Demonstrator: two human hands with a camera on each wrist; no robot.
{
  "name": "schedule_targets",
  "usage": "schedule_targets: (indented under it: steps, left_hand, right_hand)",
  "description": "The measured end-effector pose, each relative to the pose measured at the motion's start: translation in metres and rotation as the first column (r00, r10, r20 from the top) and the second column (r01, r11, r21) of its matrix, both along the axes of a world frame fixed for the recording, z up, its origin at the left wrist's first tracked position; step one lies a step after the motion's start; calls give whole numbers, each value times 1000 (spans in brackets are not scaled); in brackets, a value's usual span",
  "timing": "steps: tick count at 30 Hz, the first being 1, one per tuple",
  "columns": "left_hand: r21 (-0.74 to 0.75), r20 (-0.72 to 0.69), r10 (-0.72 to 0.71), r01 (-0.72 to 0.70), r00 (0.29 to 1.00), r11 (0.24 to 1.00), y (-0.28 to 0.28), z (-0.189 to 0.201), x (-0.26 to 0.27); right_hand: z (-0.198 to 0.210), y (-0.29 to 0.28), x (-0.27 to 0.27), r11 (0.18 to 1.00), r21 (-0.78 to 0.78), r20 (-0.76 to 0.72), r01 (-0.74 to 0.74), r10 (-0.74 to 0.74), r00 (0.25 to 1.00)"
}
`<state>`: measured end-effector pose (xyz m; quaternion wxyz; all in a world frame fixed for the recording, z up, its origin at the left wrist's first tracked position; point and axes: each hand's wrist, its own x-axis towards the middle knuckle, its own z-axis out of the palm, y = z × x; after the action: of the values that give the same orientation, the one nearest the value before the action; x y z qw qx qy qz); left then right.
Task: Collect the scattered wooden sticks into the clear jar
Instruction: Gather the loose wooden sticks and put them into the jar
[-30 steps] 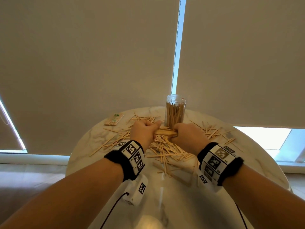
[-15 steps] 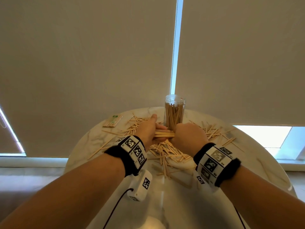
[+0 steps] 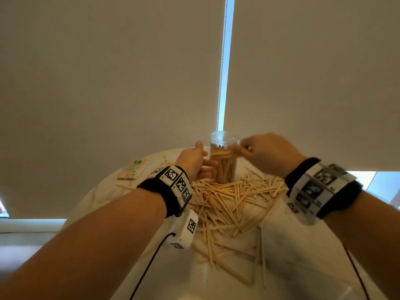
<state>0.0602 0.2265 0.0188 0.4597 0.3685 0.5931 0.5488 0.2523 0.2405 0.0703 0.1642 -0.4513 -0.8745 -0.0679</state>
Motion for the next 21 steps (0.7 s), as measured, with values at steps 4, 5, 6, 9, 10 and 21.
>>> schedule_targets:
  steps: [4, 5, 6, 9, 10, 21]
  left_hand:
    - [48, -200, -4, 14, 980, 999, 49, 4, -16]
    - [40, -255, -44, 56, 966, 998, 61, 3, -18]
    - [29, -312, -88, 102, 946, 994, 70, 2, -19]
    - [23, -458, -172, 205, 872, 978, 92, -4, -17]
    - [26, -466, -193, 231, 863, 973, 98, -6, -16]
    - [39, -524, -203, 261, 827, 965, 123, -32, -13]
  right_hand:
    - [46, 57, -6, 971, 130, 109, 202, -216, 970]
    - [51, 70, -14, 965, 140, 175, 224, -246, 953]
    - [54, 82, -24, 959, 149, 233, 240, -270, 934]
    - [53, 110, -56, 958, 161, 347, 236, -279, 895]
    - [49, 118, -67, 962, 154, 386, 225, -268, 883]
    - [24, 159, -111, 960, -162, 552, 229, -104, 827]
